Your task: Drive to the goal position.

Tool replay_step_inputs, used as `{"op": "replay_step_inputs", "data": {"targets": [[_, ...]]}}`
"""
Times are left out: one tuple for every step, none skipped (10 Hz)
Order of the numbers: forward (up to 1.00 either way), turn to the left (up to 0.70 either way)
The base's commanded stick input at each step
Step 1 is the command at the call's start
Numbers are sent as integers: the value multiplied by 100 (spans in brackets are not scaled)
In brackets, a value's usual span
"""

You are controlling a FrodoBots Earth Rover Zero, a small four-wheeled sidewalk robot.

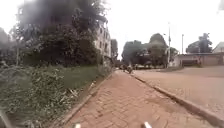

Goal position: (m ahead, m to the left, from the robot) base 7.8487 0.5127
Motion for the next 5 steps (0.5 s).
{"op": "replay_step_inputs", "data": {"targets": [[50, 0], [50, 0], [50, 0], [50, 0], [50, 0]]}}
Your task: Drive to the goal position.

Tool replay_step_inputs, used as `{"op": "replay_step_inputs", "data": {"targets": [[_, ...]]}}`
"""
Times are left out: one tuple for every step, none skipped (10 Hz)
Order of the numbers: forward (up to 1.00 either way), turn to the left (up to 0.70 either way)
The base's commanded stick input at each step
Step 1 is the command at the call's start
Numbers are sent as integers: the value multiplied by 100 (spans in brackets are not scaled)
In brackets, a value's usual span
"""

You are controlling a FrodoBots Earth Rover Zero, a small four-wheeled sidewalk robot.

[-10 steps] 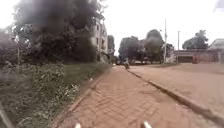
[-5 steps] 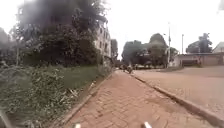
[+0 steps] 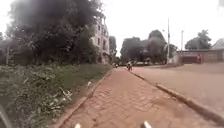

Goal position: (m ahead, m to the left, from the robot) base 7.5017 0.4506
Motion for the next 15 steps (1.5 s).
{"op": "replay_step_inputs", "data": {"targets": [[50, 0], [50, 0], [50, 0], [50, 0], [50, 0], [50, 0], [50, 0], [50, 8], [50, -5], [50, -40], [50, -50], [50, -37], [50, -8], [50, 8], [50, 4]]}}
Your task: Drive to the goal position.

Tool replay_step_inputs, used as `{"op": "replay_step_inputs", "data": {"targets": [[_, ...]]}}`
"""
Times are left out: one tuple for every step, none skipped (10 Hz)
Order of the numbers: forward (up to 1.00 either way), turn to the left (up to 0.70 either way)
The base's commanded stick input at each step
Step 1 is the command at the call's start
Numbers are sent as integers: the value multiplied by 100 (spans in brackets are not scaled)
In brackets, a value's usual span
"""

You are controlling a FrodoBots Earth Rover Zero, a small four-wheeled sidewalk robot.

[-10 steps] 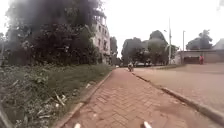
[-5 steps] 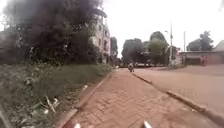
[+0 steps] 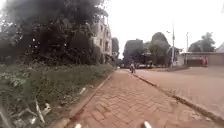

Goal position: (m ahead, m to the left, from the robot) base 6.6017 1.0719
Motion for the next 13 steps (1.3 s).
{"op": "replay_step_inputs", "data": {"targets": [[50, 0], [50, 0], [50, 0], [50, 0], [50, 0], [50, 0], [50, 0], [50, 0], [50, 0], [50, 0], [50, 0], [50, 0], [50, 0]]}}
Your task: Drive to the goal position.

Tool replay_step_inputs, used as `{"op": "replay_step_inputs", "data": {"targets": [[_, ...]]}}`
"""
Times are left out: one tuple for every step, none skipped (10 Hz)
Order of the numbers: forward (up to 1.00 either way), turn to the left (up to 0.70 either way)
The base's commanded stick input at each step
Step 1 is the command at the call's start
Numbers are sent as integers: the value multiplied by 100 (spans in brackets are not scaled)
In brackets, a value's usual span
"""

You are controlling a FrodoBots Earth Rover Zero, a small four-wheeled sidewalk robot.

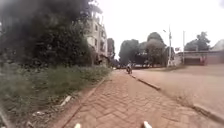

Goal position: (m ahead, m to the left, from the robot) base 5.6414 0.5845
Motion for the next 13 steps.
{"op": "replay_step_inputs", "data": {"targets": [[50, 0], [50, 0], [50, 0], [50, 0], [50, 0], [50, -13], [50, -50], [50, -43], [50, 1], [50, 4], [50, 0], [50, 0], [50, 0]]}}
